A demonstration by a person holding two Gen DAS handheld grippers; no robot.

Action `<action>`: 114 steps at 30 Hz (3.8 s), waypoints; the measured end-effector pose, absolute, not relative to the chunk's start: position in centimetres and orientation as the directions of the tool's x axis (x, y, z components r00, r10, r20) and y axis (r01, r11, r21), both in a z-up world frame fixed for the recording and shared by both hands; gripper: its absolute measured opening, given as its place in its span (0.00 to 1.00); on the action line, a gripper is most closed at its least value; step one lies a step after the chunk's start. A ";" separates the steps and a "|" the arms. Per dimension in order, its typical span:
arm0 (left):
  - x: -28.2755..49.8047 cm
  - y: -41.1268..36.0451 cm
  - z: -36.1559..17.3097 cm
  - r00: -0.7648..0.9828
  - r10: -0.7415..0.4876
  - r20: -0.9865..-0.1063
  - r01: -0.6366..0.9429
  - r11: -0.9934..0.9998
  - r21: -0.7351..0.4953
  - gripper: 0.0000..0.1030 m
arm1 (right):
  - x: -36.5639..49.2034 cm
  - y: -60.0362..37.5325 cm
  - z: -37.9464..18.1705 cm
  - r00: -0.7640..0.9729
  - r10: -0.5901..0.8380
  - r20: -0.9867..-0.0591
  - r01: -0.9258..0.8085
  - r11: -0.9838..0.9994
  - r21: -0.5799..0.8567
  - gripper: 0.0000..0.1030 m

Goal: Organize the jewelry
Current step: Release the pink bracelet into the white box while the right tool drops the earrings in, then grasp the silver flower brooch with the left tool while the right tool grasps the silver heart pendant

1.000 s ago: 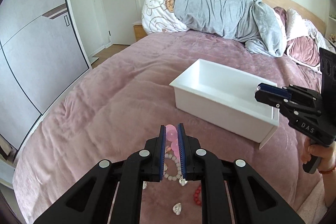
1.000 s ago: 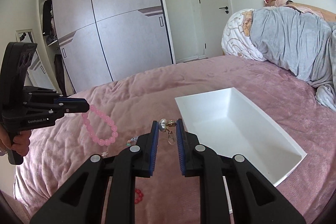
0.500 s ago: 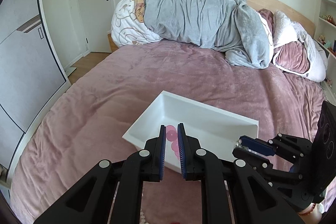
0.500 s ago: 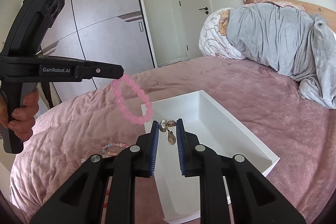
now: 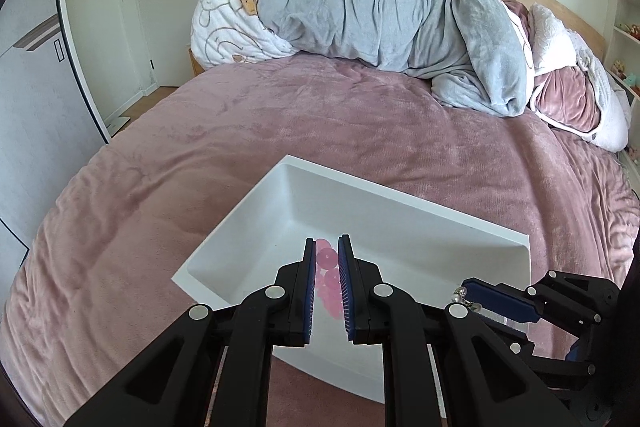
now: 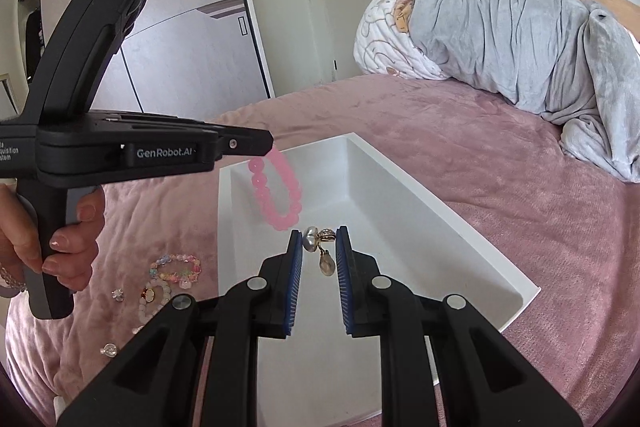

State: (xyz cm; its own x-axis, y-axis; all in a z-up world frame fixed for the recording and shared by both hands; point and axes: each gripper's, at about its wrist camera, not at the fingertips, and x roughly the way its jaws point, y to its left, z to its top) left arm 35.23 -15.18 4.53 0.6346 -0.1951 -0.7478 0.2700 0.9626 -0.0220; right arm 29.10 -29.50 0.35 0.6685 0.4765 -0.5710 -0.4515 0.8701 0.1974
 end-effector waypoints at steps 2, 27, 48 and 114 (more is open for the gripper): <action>35.7 -15.9 3.5 0.627 -0.198 -0.753 0.287 0.958 -0.012 0.16 | 29.7 -29.8 -0.3 0.665 0.472 -0.579 -0.442 0.873 0.205 0.18; 34.3 -13.9 3.9 0.720 -0.136 -0.680 0.234 0.971 0.053 0.46 | 29.6 -29.9 1.1 0.708 0.459 -0.536 -0.428 0.883 0.191 0.43; 21.3 3.7 8.0 0.811 0.029 -0.584 0.018 0.997 0.075 0.92 | 20.9 -19.5 5.7 0.703 0.552 -0.448 -0.605 0.795 0.030 0.81; 15.0 7.5 -10.4 0.570 -0.292 -0.768 0.406 0.913 -0.046 0.20 | 18.4 -7.1 -9.1 0.366 0.502 -0.783 -0.746 0.662 0.075 0.25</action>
